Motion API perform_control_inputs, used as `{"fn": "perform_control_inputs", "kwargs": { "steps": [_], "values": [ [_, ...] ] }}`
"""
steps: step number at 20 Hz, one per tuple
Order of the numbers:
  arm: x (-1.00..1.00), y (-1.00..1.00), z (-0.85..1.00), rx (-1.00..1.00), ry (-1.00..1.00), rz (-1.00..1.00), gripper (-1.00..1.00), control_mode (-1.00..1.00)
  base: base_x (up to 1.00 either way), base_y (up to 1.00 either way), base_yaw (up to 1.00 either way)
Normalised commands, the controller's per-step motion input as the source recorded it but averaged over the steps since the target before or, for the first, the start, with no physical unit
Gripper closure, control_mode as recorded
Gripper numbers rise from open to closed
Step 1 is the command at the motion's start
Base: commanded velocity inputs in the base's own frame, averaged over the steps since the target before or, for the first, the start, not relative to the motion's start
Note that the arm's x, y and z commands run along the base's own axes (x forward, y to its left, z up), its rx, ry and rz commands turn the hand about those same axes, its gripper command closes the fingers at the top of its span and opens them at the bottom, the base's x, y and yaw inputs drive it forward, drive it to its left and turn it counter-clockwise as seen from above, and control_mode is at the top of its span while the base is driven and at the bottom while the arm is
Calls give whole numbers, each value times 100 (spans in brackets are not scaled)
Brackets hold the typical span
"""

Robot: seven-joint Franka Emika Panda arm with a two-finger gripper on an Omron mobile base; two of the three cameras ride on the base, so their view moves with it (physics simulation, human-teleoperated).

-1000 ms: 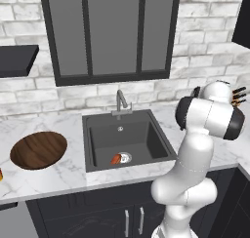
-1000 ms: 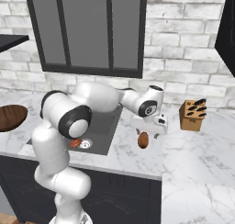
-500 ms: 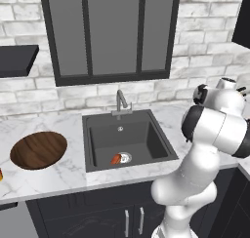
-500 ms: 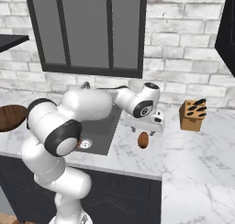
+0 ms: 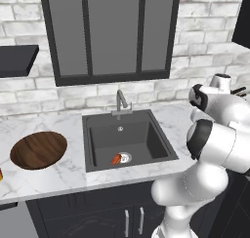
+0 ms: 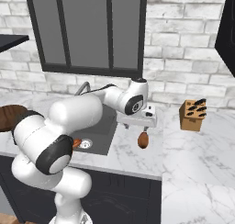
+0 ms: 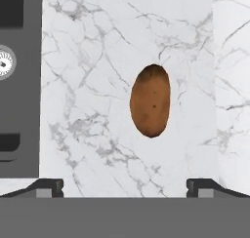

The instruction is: Remove the potato and sweet potato from the sink. Then move the bowl and cup from the counter to the sink for washing.

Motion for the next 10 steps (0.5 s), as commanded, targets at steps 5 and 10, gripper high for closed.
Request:
{"fn": "perform_control_inputs", "kwargs": {
  "steps": [5,10],
  "values": [
    [-12,27,18,-5,0,0,-100,-100,0,0,0],
    [-14,30,14,-1,0,0,-100,-100,0,0,0]
  ]
}}
